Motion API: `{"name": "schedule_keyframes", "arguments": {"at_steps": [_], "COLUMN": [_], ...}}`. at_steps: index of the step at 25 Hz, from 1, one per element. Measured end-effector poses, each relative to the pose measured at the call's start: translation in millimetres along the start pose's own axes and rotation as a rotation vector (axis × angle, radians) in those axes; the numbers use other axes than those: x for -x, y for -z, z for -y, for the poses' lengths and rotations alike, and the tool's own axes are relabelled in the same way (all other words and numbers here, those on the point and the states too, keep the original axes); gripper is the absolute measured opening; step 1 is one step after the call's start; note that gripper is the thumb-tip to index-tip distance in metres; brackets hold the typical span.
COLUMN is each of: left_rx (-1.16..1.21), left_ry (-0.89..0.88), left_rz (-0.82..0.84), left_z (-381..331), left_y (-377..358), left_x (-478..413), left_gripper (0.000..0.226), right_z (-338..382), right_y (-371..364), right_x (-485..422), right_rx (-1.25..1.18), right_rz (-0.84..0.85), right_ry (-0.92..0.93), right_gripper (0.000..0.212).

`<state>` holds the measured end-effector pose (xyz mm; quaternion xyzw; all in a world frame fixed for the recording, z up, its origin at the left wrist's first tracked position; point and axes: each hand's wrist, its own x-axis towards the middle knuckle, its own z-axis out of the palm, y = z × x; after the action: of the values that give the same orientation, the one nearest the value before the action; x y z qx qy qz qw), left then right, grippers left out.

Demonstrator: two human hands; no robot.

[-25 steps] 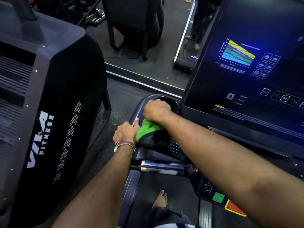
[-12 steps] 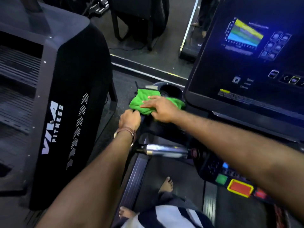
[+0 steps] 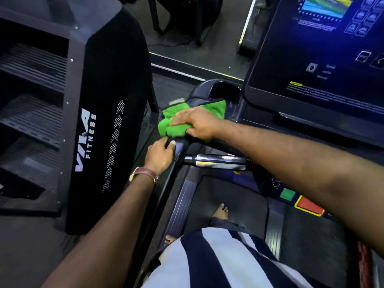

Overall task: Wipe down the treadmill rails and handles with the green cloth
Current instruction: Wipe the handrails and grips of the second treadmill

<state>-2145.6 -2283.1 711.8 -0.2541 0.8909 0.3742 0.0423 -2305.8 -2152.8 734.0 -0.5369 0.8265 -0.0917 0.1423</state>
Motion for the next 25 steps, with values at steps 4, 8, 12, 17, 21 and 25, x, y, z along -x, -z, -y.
{"name": "schedule_keyframes", "arguments": {"at_steps": [4,8,12,17,21,25], "left_rx": [0.017,0.015,0.067,0.140,0.134,0.217], "left_ry": [-0.037,-0.067,-0.075,-0.061,0.038,0.052], "left_rz": [0.001,-0.035,0.006,-0.112,-0.208,-0.310], "left_z": [10,18,34,37,36,30], "left_y": [1,2,9,8,11,18], "left_x": [26,37,56,61,65,78], "left_gripper": [0.048,0.039,0.049,0.028,0.022,0.026], "right_z": [2,51,31,84,114,133], "right_y": [5,-33,-21,-43,-51,-53], "right_x": [-16,-2,-6,5,24,36], "right_rx": [0.068,-0.056,-0.118,-0.190,-0.369,-0.819], "right_rz": [-0.094,-0.030,-0.156,-0.178,-0.293,-0.272], "right_ry": [-0.353,0.013,-0.201,-0.192,-0.159,-0.353], "right_gripper": [0.050,0.052,0.055,0.047,0.037,0.030]}}
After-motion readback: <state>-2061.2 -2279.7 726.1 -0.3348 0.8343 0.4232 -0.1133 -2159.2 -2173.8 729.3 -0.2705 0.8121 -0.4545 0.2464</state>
